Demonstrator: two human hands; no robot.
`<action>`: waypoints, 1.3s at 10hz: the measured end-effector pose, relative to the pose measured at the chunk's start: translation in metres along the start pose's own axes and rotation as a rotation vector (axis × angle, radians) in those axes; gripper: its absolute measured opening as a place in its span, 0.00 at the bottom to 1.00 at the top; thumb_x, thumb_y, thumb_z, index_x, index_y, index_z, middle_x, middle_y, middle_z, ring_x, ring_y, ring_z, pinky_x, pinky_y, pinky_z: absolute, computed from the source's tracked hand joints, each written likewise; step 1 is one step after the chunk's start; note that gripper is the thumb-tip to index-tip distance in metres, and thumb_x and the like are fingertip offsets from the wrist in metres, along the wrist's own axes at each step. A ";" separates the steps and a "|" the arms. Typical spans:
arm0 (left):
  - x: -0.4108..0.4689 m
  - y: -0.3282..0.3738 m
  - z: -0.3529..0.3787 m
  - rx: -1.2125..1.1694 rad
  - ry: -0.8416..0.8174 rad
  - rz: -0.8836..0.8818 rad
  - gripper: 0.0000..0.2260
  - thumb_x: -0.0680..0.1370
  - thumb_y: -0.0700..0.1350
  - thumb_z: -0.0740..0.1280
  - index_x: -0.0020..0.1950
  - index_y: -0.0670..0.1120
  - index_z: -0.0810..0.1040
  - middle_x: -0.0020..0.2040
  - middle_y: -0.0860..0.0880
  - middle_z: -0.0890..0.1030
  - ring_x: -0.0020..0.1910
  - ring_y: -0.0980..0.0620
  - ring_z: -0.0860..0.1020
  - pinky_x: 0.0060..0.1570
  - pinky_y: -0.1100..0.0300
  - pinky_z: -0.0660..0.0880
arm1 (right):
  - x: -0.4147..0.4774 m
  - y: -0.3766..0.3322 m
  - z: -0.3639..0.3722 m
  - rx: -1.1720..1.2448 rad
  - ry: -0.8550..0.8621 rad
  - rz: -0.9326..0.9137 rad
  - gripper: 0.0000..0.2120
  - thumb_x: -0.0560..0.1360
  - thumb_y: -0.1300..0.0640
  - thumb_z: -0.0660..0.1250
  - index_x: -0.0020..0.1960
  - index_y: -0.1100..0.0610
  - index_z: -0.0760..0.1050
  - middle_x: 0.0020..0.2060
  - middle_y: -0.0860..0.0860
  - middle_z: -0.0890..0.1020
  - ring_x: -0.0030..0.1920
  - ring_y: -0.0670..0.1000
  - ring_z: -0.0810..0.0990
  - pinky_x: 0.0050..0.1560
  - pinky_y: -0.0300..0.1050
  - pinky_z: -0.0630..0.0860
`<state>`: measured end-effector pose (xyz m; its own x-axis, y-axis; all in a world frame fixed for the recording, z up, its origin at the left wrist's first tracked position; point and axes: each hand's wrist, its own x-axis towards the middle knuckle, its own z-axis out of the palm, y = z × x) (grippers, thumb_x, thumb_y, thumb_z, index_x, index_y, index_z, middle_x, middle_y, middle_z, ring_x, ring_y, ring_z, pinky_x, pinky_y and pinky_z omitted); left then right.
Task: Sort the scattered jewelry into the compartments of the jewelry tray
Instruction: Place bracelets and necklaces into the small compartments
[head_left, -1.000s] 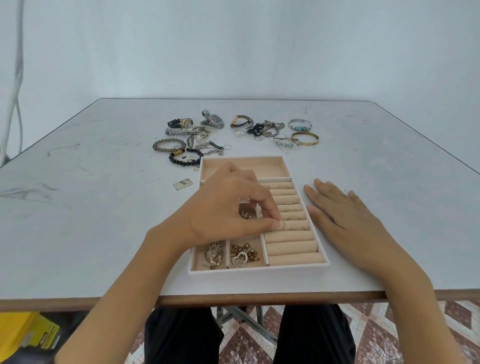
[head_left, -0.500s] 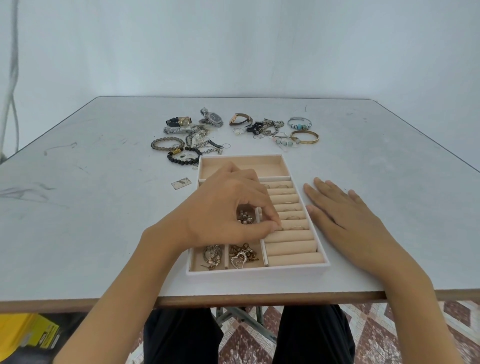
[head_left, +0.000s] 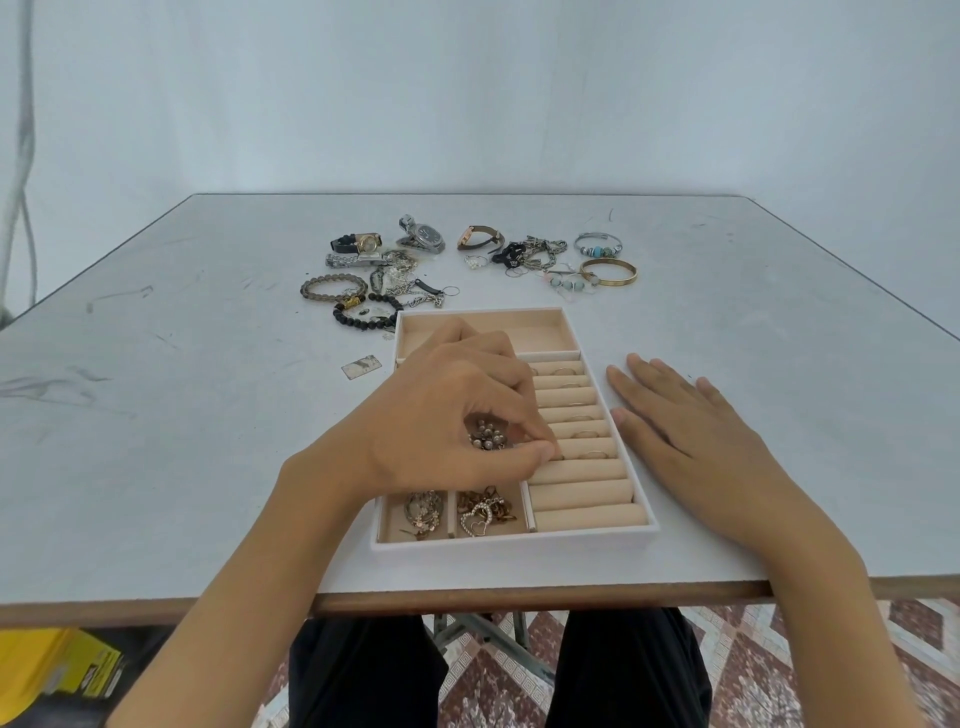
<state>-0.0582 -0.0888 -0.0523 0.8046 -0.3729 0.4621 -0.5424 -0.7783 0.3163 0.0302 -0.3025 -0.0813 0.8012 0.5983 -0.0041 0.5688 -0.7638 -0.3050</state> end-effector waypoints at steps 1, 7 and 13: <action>0.000 0.000 0.000 -0.005 0.003 -0.001 0.05 0.73 0.52 0.70 0.43 0.55 0.86 0.34 0.58 0.80 0.41 0.57 0.74 0.50 0.59 0.62 | 0.000 0.000 0.000 0.000 0.002 0.000 0.25 0.81 0.44 0.45 0.77 0.44 0.49 0.77 0.41 0.47 0.76 0.41 0.42 0.75 0.43 0.38; -0.002 -0.009 0.000 -0.024 0.088 -0.072 0.09 0.75 0.53 0.68 0.41 0.52 0.85 0.34 0.59 0.79 0.39 0.58 0.73 0.47 0.56 0.66 | 0.000 0.000 -0.003 -0.015 -0.007 -0.009 0.25 0.81 0.45 0.46 0.77 0.44 0.50 0.77 0.42 0.48 0.76 0.41 0.44 0.76 0.43 0.40; 0.025 -0.101 -0.048 -0.124 0.301 -0.555 0.04 0.76 0.45 0.69 0.48 0.50 0.83 0.36 0.57 0.79 0.38 0.56 0.75 0.42 0.64 0.71 | 0.071 -0.028 -0.089 -0.145 -0.223 0.034 0.15 0.77 0.44 0.63 0.36 0.50 0.74 0.42 0.49 0.78 0.49 0.53 0.77 0.57 0.51 0.74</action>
<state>0.0051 0.0042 -0.0327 0.8804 0.2404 0.4088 -0.1034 -0.7439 0.6602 0.0875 -0.2597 0.0114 0.7689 0.5978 -0.2268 0.5758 -0.8016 -0.1611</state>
